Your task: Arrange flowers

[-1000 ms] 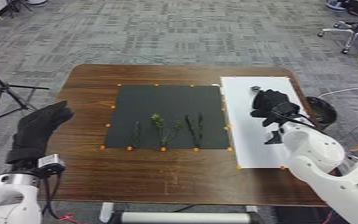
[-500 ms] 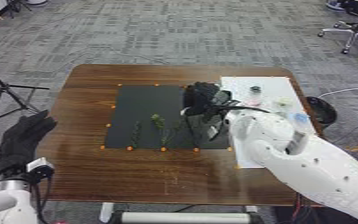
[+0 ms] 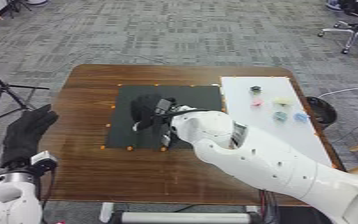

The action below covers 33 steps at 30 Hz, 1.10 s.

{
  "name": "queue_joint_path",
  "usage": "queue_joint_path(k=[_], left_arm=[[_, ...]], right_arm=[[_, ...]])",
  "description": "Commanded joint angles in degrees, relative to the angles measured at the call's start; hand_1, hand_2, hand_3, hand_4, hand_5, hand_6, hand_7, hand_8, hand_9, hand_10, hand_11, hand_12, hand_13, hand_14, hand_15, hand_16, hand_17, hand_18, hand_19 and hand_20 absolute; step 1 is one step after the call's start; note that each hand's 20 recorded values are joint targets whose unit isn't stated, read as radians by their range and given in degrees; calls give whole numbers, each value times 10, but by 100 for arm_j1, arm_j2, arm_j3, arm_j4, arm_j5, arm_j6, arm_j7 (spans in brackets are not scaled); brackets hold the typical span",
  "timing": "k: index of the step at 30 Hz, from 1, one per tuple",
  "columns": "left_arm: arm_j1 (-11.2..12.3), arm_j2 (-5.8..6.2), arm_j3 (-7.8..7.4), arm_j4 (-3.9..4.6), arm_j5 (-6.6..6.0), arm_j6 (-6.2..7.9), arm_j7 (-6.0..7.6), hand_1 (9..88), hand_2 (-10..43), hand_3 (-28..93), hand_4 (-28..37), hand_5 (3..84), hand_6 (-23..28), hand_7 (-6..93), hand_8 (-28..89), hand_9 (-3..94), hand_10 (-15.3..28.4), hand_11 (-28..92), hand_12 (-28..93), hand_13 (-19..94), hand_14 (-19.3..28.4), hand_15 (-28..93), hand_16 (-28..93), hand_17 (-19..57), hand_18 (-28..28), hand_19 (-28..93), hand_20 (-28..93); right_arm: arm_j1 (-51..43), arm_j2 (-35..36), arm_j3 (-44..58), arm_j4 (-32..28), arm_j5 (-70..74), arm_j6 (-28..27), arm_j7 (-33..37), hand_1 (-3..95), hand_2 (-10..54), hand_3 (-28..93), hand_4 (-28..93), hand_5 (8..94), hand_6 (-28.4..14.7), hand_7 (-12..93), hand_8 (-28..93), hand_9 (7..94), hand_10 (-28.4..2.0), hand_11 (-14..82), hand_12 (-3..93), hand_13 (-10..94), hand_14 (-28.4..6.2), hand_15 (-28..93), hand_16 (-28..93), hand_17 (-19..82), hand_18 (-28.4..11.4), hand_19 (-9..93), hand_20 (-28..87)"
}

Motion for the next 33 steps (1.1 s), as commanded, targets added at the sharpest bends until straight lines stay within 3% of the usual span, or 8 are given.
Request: queue_joint_path(k=[1, 8, 11, 16, 20, 33], left_arm=[[-346, 121, 169, 152, 22, 30, 25, 219, 234, 676, -283, 519, 31, 146, -77, 504, 151, 203, 113, 383, 178, 205, -9, 87, 113, 83, 187], [-612, 160, 431, 254, 14, -24, 46, 215, 235, 683, -283, 517, 29, 148, -77, 504, 150, 205, 114, 385, 178, 207, -5, 86, 114, 81, 191], [-691, 153, 506, 276, 84, -87, 76, 217, 230, 681, -283, 517, 29, 148, -78, 504, 150, 204, 115, 386, 180, 210, -4, 84, 115, 83, 192], [-767, 166, 599, 254, 80, -127, 123, 215, 221, 681, -283, 516, 31, 148, -77, 503, 150, 204, 115, 387, 180, 213, -3, 83, 117, 84, 192], [-715, 139, 615, 208, 89, -161, 121, 213, 218, 682, -283, 516, 31, 146, -77, 503, 150, 204, 115, 387, 181, 215, -3, 83, 117, 85, 191], [-743, 133, 642, 221, 110, -160, 83, 212, 202, 684, -283, 515, 32, 145, -75, 503, 151, 205, 115, 386, 180, 217, -4, 81, 118, 86, 190]], right_arm=[[-229, -781, 52, 258, -426, -114, -269, 604, -78, 534, -164, 784, 13, 191, 121, 848, -109, 92, 286, 875, -32, 493, 351, 519, -159, 918, 514], [-481, -1140, 272, 677, -728, 38, -233, 601, -79, 539, -166, 785, 17, 191, 113, 850, -105, 88, 277, 877, -31, 493, 352, 520, -158, 920, 513], [-584, -1228, 353, 859, -932, 72, -278, 601, -81, 541, -169, 788, 18, 189, 106, 855, -100, 82, 268, 882, -29, 493, 352, 524, -157, 923, 511], [-655, -1319, 442, 1181, -1390, 273, -326, 597, -79, 541, -176, 789, 24, 180, 92, 847, -92, 57, 239, 893, -28, 490, 353, 527, -159, 929, 507], [-678, -1401, 492, 1333, -1545, 367, -220, 600, -70, 529, -175, 787, 29, 170, 81, 838, -91, 53, 219, 896, -28, 488, 355, 531, -159, 931, 504], [-721, -1488, 639, 1298, -1552, 13, -155, 590, -39, 506, -159, 766, 26, 148, 60, 795, -92, 70, 168, 891, -27, 480, 361, 528, -158, 932, 497]])
